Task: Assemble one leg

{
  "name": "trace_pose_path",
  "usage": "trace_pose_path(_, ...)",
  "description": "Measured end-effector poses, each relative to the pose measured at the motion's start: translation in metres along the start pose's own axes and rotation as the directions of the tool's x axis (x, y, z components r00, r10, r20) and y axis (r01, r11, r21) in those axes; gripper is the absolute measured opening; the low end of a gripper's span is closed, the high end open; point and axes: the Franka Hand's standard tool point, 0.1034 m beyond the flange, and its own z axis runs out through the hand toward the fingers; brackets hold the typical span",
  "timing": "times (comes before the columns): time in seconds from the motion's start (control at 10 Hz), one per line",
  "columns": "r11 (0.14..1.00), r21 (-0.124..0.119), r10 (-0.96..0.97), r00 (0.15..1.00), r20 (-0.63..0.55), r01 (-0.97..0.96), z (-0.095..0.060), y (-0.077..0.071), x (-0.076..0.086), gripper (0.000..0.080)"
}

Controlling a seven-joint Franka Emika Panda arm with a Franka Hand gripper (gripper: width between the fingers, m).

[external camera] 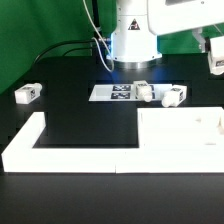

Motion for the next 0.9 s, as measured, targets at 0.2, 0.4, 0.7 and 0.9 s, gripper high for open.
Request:
trace_pose_path(0.2,1.000,0.000,-0.002,0.986,-0.166,0.002,0.001,0.000,0.006,0.0287)
trace_pose_path(0.4,1.000,-0.005,-0.014,0.958,-0.287,0.013,0.000,0.000,0.014,0.0287)
trace_pose_path(0.7,0.993,-0.071,-0.117,0.838,-0.533,0.093,0.000,0.010,0.047,0.0287)
trace_pose_path(0.9,0.985,-0.123,-0.173,0.698,-0.695,0.121,0.013,0.016,0.059,0.0287)
